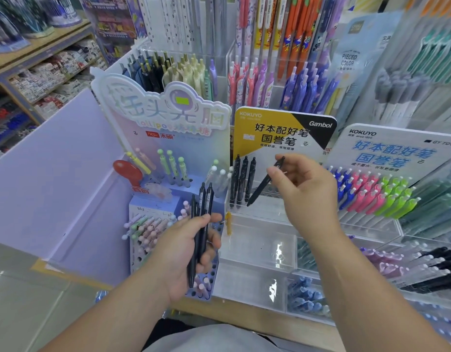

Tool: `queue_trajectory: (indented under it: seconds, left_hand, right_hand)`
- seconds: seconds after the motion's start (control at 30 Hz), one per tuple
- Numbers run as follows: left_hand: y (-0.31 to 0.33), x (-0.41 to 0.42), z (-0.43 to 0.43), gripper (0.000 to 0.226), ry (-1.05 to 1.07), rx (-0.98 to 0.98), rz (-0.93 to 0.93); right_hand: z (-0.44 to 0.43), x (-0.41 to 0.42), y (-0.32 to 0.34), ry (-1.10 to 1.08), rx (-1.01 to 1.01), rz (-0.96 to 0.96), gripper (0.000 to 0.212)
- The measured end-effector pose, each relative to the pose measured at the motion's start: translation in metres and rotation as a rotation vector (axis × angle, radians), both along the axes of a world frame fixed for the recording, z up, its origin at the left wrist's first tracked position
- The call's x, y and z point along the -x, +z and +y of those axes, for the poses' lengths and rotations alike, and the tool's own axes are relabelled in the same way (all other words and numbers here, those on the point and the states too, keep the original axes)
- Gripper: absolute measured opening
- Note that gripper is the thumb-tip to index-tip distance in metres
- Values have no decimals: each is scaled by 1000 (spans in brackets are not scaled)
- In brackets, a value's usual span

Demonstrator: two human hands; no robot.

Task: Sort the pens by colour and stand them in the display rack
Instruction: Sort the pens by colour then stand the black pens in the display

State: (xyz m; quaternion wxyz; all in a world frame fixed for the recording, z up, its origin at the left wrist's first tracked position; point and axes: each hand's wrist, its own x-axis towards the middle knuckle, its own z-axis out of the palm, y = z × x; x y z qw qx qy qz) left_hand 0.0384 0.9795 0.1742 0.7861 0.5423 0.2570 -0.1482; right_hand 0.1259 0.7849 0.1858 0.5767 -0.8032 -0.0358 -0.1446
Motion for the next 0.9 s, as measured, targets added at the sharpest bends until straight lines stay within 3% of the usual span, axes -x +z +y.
queue_trajectory:
  seconds: [0.13,0.33,0.7,0.9]
  left_hand:
    - [5,1,1,22,55,-3,-34]
    - [8,4,3,14,83,5,-37]
    - [18,6,1,20,27,60,-76]
    - [22,3,-4,19,-7,25,-125]
  right_hand:
    - [10,1,-9,-2,172,-145,17]
    - [15,-2,-16,50,326,-206,21]
    - [24,-7,-28,52,465,-89,23]
    - [23,0,-22,32,402,11,27]
